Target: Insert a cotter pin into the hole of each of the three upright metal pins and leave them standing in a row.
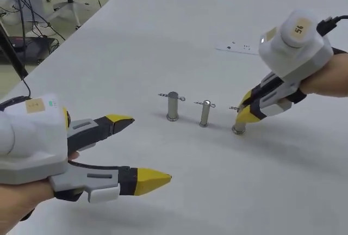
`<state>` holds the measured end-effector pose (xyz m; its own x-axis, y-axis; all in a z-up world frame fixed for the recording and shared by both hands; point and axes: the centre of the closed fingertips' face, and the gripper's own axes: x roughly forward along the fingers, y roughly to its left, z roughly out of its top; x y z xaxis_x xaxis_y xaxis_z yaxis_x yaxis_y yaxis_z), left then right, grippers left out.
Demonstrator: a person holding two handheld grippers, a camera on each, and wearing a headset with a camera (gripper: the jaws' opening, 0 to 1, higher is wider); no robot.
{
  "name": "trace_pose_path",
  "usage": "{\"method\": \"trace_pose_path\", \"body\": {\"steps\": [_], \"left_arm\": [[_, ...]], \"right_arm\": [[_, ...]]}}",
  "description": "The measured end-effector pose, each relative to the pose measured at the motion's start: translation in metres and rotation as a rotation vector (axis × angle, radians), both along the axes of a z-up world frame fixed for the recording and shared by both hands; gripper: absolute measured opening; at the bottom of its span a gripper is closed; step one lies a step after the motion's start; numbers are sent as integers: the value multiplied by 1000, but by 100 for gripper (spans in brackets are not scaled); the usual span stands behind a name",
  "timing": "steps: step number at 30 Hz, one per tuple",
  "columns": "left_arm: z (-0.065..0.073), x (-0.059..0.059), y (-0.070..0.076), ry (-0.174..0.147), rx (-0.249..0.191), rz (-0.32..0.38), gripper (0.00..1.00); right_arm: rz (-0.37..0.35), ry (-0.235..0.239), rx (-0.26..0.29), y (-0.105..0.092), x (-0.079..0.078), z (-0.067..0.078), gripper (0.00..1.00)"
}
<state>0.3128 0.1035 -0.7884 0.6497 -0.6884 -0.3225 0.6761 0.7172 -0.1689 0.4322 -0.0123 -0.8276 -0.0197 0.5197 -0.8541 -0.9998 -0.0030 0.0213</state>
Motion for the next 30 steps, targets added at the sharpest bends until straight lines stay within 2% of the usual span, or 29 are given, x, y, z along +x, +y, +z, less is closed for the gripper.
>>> {"method": "trace_pose_path", "body": {"steps": [11, 16, 27, 30], "left_arm": [[0, 0, -3, 0, 1, -6, 80], [0, 0, -2, -1, 3, -4, 81], [4, 1, 0, -12, 4, -7, 82], [8, 2, 0, -18, 3, -10, 83]], "right_arm": [[45, -24, 9, -1, 0, -1, 14], [42, -26, 11, -1, 0, -1, 15], [-9, -45, 56, -4, 0, 7, 31], [-38, -56, 87, -4, 0, 16, 36]]}}
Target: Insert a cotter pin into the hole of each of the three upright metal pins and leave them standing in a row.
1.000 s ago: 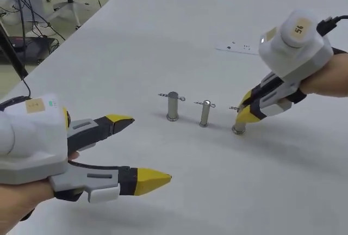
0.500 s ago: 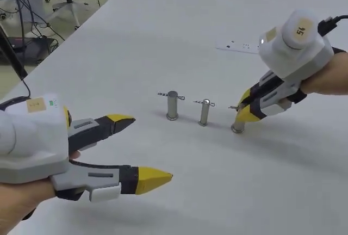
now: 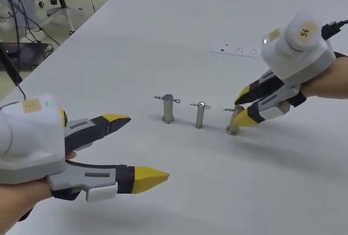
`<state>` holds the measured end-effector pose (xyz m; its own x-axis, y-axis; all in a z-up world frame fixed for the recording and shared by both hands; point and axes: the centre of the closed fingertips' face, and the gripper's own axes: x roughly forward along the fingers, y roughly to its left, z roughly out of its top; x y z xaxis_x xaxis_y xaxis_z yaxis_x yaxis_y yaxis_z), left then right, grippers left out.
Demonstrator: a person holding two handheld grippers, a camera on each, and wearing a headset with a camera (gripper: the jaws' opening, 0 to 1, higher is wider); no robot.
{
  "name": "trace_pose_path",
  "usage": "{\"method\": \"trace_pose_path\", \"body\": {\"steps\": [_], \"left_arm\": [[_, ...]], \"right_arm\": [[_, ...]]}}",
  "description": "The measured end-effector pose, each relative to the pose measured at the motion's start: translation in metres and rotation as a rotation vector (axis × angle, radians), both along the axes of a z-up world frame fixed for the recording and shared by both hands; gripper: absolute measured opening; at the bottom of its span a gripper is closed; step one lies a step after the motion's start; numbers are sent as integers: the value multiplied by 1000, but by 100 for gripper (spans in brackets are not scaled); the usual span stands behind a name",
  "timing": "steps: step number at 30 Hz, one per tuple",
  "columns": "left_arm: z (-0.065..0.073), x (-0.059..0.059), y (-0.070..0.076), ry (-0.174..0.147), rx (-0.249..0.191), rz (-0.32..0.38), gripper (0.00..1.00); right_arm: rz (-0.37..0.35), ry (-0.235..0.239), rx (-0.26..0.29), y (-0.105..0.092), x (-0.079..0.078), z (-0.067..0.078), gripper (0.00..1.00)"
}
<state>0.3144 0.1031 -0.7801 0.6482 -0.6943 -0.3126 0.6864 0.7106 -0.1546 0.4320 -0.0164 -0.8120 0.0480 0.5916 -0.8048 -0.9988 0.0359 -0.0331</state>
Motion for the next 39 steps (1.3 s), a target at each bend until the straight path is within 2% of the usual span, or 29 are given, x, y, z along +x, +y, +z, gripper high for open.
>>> {"method": "trace_pose_path", "body": {"steps": [2, 4, 10, 18, 24, 30, 35, 37, 39], "left_arm": [[3, 0, -1, -7, 3, -3, 83], [6, 1, -1, -12, 3, -7, 84], [13, -1, -1, -28, 7, -12, 87], [26, -6, -2, -54, 8, -23, 92], [34, -11, -5, -72, 10, -31, 96], [39, -19, -8, -75, 9, -26, 99], [40, -28, -7, -74, 7, -20, 100], [41, -31, -6, -76, 3, -16, 100], [42, -33, -4, -79, -3, -7, 100]], "right_arm": [[-12, -3, 21, -1, -2, 5, 39], [-24, -24, 37, -3, -3, 11, 42], [-99, -41, 135, -8, -11, 36, 50], [-211, -73, 263, -27, -37, 56, 60], [-307, -120, 345, -45, -55, 72, 71], [-371, -133, 412, -53, -77, 78, 75], [-441, -140, 450, -63, -97, 75, 78], [-471, -128, 470, -66, -104, 75, 79], [-496, -142, 475, -70, -110, 75, 80]]}}
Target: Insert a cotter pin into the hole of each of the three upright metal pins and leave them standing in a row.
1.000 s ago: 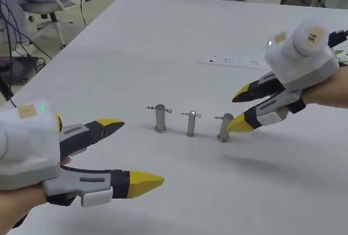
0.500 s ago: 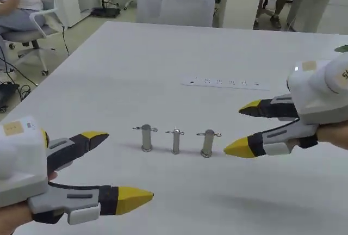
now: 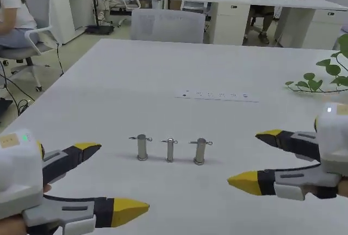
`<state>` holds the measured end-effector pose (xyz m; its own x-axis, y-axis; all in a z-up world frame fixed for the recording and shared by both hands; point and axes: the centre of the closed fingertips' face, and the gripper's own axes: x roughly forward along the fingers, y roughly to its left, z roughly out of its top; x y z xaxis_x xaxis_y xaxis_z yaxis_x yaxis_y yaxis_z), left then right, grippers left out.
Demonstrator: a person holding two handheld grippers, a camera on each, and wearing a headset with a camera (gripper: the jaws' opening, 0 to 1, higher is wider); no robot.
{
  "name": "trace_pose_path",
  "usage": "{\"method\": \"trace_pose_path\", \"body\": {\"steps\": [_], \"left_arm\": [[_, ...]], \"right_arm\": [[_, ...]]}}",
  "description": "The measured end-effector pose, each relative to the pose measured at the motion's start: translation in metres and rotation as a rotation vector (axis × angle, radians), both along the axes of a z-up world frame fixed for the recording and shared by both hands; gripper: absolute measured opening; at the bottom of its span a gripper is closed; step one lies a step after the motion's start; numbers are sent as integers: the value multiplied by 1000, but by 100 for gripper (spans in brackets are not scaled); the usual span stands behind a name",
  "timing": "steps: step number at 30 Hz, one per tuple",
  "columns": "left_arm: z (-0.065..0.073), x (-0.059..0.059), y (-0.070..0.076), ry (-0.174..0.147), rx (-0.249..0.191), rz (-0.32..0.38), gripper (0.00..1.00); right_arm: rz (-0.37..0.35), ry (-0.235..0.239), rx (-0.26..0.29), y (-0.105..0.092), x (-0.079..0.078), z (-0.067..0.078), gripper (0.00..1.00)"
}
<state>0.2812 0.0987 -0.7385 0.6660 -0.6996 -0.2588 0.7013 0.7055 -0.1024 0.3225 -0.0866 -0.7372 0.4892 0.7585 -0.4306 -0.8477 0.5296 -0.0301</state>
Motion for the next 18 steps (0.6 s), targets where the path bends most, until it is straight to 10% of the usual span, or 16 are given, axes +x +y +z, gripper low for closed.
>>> {"method": "trace_pose_path", "body": {"steps": [18], "left_arm": [[-5, -16, 8, 20, -52, 56, 100]], "right_arm": [[-158, 19, 63, -16, -33, -18, 84]]}}
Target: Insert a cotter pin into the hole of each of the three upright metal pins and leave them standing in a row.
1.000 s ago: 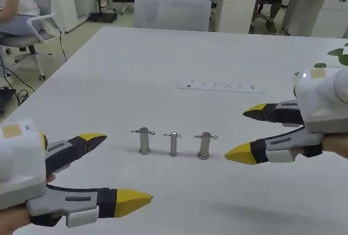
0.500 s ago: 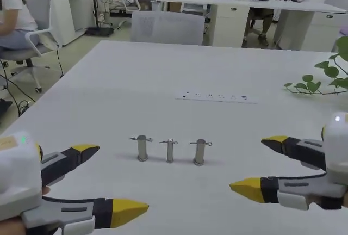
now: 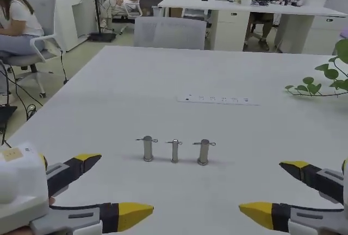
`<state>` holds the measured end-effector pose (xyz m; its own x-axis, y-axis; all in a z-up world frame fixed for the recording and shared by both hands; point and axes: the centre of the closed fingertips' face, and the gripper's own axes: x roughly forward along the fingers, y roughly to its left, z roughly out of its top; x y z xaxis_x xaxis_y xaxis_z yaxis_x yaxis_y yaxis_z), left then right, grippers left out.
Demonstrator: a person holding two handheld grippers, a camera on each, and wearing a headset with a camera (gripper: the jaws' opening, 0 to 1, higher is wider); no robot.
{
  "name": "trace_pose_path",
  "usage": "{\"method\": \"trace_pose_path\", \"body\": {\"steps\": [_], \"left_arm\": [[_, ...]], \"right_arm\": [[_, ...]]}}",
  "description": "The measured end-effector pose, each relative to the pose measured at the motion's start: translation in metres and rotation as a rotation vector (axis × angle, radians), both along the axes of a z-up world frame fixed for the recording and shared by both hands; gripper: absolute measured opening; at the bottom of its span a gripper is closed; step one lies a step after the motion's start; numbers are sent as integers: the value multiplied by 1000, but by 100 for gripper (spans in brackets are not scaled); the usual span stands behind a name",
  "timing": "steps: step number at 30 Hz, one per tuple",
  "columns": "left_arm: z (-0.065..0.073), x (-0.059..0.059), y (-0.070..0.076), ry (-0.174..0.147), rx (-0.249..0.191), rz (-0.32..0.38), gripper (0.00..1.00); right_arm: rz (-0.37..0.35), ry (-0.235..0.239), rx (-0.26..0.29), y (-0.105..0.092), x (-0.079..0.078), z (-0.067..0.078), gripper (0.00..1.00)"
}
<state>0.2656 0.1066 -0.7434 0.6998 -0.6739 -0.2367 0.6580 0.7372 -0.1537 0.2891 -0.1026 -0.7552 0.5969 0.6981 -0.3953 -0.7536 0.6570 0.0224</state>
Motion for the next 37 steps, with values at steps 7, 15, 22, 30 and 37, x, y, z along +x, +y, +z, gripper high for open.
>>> {"method": "trace_pose_path", "body": {"steps": [7, 15, 22, 30, 37], "left_arm": [[-1, -4, 3, 5, 1, -1, 100], [-2, -1, 4, 6, -2, -3, 100], [-7, 3, 1, 15, 0, -11, 100], [-9, 7, -1, 19, 2, -18, 100], [-9, 7, -2, 19, 7, -20, 100]], "right_arm": [[-10, -17, -4, 4, -4, 4, 84], [-2, -10, -24, 6, -4, -3, 84], [-4, 7, -21, 5, -2, -8, 84], [3, 16, -22, 5, -4, -11, 85], [4, 24, -20, 5, -5, -12, 84]]}}
